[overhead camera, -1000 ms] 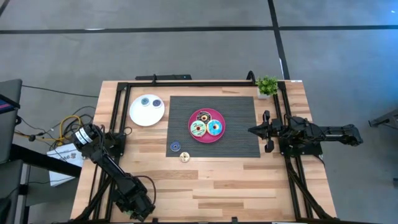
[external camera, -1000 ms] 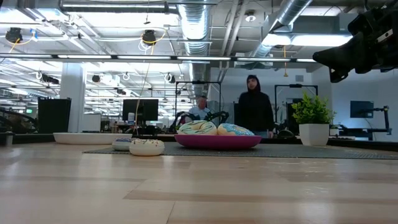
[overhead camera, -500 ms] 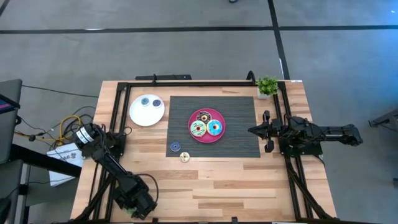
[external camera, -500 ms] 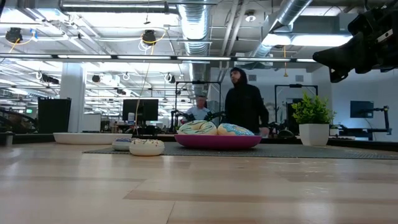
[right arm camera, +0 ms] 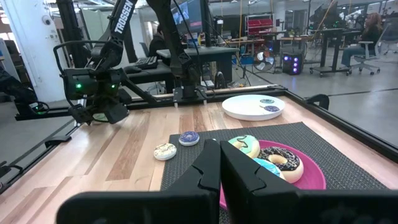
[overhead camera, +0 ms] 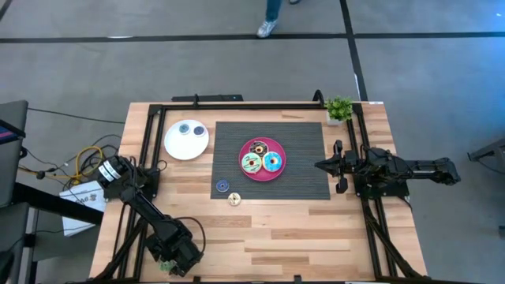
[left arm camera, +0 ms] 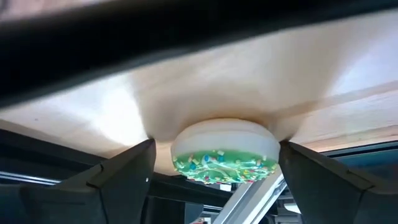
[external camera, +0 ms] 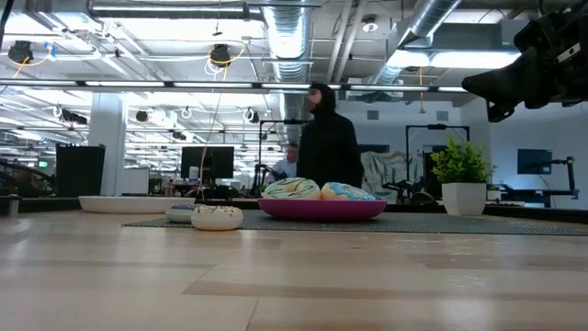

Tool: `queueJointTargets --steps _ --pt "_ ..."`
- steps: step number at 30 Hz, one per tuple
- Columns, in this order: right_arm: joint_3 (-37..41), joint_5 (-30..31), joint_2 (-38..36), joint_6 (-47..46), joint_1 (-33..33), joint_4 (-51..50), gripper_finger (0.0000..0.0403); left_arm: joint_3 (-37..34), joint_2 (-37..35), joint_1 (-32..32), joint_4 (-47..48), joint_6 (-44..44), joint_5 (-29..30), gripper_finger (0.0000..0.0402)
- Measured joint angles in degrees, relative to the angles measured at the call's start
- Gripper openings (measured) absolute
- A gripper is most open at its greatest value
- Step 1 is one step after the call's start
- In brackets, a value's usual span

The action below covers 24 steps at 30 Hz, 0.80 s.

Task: Pick & Place donuts
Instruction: Put the small green donut on the white plate

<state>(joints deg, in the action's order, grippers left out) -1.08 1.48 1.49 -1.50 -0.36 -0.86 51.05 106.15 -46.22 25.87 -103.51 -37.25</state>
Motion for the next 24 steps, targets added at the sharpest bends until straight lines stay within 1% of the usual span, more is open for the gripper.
queueJointTargets --steps 6,16,24 --pt "-0.02 0.01 0.01 0.0 -0.01 0.02 0.0 0.0 0.02 0.42 0.0 1.11 0.0 0.0316" --pt "-0.02 0.0 0.01 -0.02 0.0 0.01 0.0 0.02 0.02 1.27 0.02 1.67 -0.01 0.0261" --pt "0.0 0.0 0.0 0.0 -0.02 0.01 0.0 0.02 0.02 1.29 0.0 1.73 -0.05 0.0237"
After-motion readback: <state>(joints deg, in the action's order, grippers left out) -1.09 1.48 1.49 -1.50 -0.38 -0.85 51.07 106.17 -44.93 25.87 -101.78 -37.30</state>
